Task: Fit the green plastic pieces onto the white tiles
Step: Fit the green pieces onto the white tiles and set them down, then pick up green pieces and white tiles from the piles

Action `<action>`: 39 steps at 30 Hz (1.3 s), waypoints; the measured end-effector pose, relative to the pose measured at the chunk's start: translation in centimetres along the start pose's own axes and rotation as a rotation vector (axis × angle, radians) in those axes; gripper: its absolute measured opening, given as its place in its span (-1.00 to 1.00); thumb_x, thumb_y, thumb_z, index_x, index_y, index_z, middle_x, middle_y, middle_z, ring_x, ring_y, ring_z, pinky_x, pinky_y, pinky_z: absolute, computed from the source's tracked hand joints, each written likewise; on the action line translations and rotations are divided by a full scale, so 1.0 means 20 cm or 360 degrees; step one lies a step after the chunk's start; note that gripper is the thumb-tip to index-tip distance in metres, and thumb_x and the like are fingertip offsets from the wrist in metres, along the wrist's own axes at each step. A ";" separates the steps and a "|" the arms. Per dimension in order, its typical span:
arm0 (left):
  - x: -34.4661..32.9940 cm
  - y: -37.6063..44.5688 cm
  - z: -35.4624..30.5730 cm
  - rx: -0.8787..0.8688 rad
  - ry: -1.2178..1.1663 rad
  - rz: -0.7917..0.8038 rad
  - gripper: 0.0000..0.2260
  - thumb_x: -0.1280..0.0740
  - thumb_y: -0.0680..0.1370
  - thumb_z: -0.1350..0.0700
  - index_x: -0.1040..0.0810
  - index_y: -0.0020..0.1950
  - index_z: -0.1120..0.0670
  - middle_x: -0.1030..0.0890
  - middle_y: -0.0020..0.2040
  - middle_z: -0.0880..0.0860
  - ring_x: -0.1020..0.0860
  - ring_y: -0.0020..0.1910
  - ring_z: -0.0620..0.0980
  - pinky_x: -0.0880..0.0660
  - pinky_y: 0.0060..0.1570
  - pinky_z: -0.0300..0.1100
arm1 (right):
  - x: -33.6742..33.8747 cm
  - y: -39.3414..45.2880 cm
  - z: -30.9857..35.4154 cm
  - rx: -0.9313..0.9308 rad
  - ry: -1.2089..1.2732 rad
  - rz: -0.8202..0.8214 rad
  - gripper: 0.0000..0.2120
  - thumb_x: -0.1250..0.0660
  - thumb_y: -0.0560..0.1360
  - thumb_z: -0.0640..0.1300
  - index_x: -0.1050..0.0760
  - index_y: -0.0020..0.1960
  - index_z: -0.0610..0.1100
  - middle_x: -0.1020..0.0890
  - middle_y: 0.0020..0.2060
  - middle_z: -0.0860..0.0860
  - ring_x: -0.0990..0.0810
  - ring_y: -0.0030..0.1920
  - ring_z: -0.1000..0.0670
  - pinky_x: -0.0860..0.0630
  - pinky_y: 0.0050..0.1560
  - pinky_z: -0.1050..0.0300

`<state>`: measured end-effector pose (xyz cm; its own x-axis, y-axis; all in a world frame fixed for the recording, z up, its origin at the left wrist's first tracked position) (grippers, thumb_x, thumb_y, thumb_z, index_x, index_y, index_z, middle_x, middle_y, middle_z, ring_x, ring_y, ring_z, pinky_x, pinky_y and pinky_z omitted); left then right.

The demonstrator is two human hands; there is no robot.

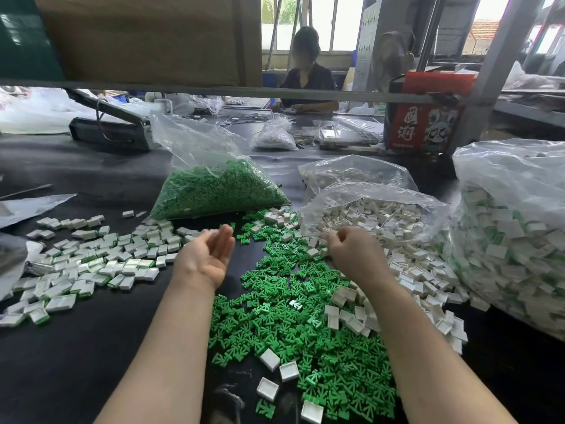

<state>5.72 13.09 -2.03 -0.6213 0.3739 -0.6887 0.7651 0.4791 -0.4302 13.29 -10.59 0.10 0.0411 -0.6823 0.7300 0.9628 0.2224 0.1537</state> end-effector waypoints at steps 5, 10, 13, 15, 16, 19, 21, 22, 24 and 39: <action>0.09 0.04 -0.12 -0.0153 -0.0355 -0.0134 -0.64 0.05 0.70 0.22 -0.29 0.46 0.25 -0.54 0.32 0.11 -0.58 0.22 -0.05 -0.57 0.04 -0.25 | 0.10 0.03 -0.11 -0.0150 -0.0559 -0.0277 -0.84 -0.18 0.59 -0.12 -0.50 -0.05 -0.14 -0.58 -0.24 -0.03 -0.57 -0.21 -0.06 -0.47 -0.26 0.11; 0.11 0.03 -0.17 -0.0380 -0.0611 -0.0175 -0.64 0.02 0.70 0.18 -0.19 0.50 0.21 -0.40 0.44 0.10 -0.55 0.26 -0.03 -0.52 0.16 -0.19 | 0.12 0.03 -0.18 -0.0231 -0.0985 -0.0250 -0.81 -0.13 0.58 -0.10 -0.47 -0.02 -0.16 -0.56 -0.12 -0.05 -0.51 -0.08 -0.06 -0.45 -0.13 0.11; 0.11 0.02 -0.15 -0.0305 -0.0632 -0.0139 -0.67 -0.04 0.70 0.12 -0.25 0.44 0.20 -0.48 0.34 0.16 -0.60 0.17 0.01 -0.55 0.12 -0.17 | 0.06 0.04 -0.16 -0.0109 -0.1002 -0.0154 -0.73 -0.16 0.60 0.04 -0.51 -0.04 -0.12 -0.56 -0.14 -0.03 -0.51 -0.07 -0.04 -0.49 0.00 0.10; 0.09 0.01 -0.12 -0.0203 -0.0501 -0.0130 -0.77 -0.05 0.68 0.10 -0.42 0.19 0.18 -0.58 0.19 0.11 -0.66 -0.02 -0.04 -0.56 0.02 -0.22 | 0.02 0.03 -0.14 -0.0017 -0.1007 -0.0135 -0.73 -0.19 0.60 0.10 -0.52 0.05 -0.08 -0.58 -0.10 -0.01 -0.50 -0.01 -0.04 -0.47 0.05 0.08; 0.07 0.00 -0.11 -0.0156 -0.0397 -0.0119 -0.78 -0.05 0.68 0.12 -0.45 0.02 0.14 -0.62 0.09 0.07 -0.67 -0.15 -0.08 -0.55 -0.05 -0.25 | 0.00 0.03 -0.13 0.0025 -0.1029 -0.0136 -0.74 -0.20 0.60 0.10 -0.52 0.09 -0.06 -0.59 -0.07 -0.01 -0.50 0.01 -0.04 -0.47 0.07 0.08; 0.03 -0.03 -0.04 -0.0040 -0.0057 -0.0059 -0.75 -0.09 0.66 0.16 -0.49 -0.14 0.07 -0.65 -0.21 -0.04 -0.62 -0.40 -0.15 -0.49 -0.25 -0.30 | -0.02 0.02 -0.12 0.0083 -0.1052 -0.0159 -0.72 -0.25 0.58 0.12 -0.54 0.16 -0.02 -0.61 -0.01 0.00 -0.52 0.06 -0.05 -0.46 0.12 0.06; -0.02 -0.06 0.00 -0.0028 0.0162 -0.0006 -0.76 -0.14 0.65 0.16 -0.52 -0.15 0.07 -0.65 -0.37 -0.06 -0.60 -0.46 -0.18 -0.44 -0.33 -0.31 | -0.02 0.02 -0.12 0.0088 -0.1028 -0.0176 -0.71 -0.27 0.56 0.15 -0.55 0.16 0.01 -0.62 -0.01 0.01 -0.52 0.06 -0.05 -0.46 0.11 0.06; -0.05 -0.07 0.02 -0.0043 0.0268 0.0016 -0.76 -0.15 0.65 0.16 -0.54 -0.16 0.07 -0.64 -0.40 -0.06 -0.58 -0.48 -0.18 -0.43 -0.34 -0.30 | -0.02 0.02 -0.12 0.0090 -0.1024 -0.0181 -0.71 -0.27 0.56 0.16 -0.55 0.16 0.02 -0.62 -0.01 0.01 -0.51 0.06 -0.05 -0.45 0.10 0.07; -0.09 -0.09 0.08 -0.0086 0.0494 0.0075 -0.77 -0.19 0.64 0.17 -0.56 -0.16 0.09 -0.64 -0.41 -0.05 -0.57 -0.48 -0.17 -0.43 -0.35 -0.28 | -0.02 0.02 -0.12 0.0100 -0.1035 -0.0185 -0.70 -0.27 0.55 0.17 -0.55 0.18 0.03 -0.61 -0.01 0.01 -0.51 0.06 -0.04 -0.43 0.09 0.08; -0.18 -0.15 0.33 -0.0270 0.1824 0.0547 -0.92 -0.31 0.60 0.18 -0.60 0.00 0.11 -0.68 -0.17 0.00 -0.57 -0.27 -0.14 -0.46 -0.25 -0.31 | -0.06 0.01 -0.09 0.0134 -0.0959 -0.0003 -0.90 -0.26 0.56 -0.10 -0.55 0.02 -0.04 -0.52 -0.10 0.04 -0.44 0.11 -0.05 -0.33 0.07 0.05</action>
<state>6.89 5.13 -2.04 -0.2447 0.9482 0.2024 0.9413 0.2824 -0.1850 13.97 -10.93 -1.84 -0.1429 -0.1741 0.9743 0.9371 0.2929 0.1898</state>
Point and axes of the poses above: each hand's wrist, its own y-axis towards the middle knuckle, its own x-axis out of the back of the hand, z = x × y, the point moved 3 cm from there along y, towards the middle knuckle
